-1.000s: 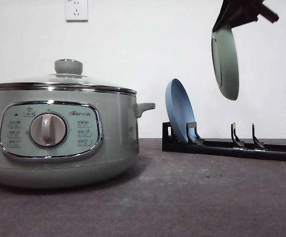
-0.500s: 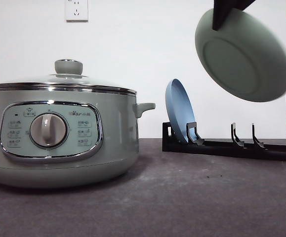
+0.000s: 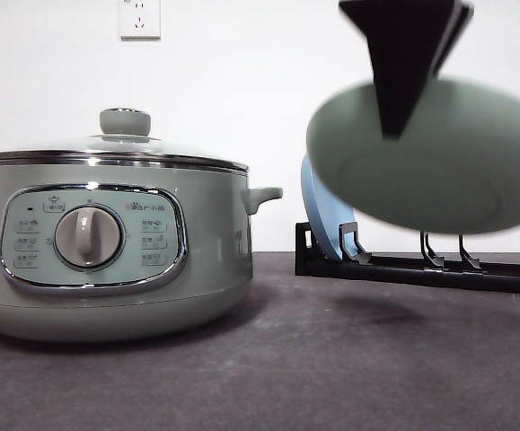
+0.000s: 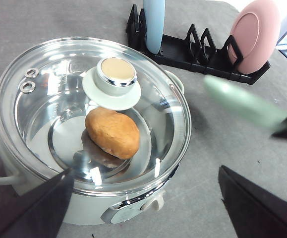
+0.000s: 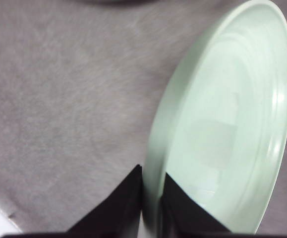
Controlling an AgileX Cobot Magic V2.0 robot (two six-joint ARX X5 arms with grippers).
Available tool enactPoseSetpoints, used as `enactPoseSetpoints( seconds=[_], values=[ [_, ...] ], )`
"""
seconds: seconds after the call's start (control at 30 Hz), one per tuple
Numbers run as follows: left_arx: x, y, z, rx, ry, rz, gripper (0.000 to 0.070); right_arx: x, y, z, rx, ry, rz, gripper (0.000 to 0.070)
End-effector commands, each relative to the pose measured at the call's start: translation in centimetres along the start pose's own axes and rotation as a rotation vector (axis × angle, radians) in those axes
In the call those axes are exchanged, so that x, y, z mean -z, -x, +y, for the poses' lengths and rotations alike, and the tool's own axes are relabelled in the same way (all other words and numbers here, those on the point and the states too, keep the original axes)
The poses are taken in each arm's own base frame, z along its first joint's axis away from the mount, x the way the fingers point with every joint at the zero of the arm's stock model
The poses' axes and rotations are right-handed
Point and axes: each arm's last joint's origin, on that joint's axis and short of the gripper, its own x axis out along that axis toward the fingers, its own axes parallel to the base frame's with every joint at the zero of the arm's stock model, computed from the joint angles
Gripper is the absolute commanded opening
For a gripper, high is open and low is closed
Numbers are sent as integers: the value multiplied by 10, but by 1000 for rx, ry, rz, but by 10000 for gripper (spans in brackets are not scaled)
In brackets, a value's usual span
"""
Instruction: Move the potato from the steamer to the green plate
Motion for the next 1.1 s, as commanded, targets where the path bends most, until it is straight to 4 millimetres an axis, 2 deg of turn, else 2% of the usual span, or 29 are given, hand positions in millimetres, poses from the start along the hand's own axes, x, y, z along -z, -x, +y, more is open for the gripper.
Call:
enactPoseSetpoints(
  seconds=[0.0, 0.3, 0.6, 0.77, 0.83, 0.93, 0.97, 1.07],
  values=[
    [-5, 2, -2, 8, -26, -21, 596, 0, -8, 11, 3, 4, 4, 2],
    [-5, 2, -2, 8, -27, -22, 596, 15, -46, 43, 24, 56, -10, 2],
    [-5, 2, -2, 8, -26, -21, 596, 21, -86, 55, 25, 83, 71, 2],
    [-5, 2, -2, 8, -25, -20, 596, 19, -98, 60, -5, 74, 92, 10],
    [-5, 2, -2, 8, -25, -19, 596, 18, -100, 61, -40, 68, 94, 68],
    [-5, 2, -2, 8, -25, -19, 596, 18, -100, 62, -72, 56, 89, 274],
    [-5, 2, -2, 8, -25, -19, 596, 18, -100, 62, -73, 55, 89, 323],
    [-5, 2, -2, 8, -25, -19, 596, 17, -100, 62, -72, 42, 88, 356]
  ],
)
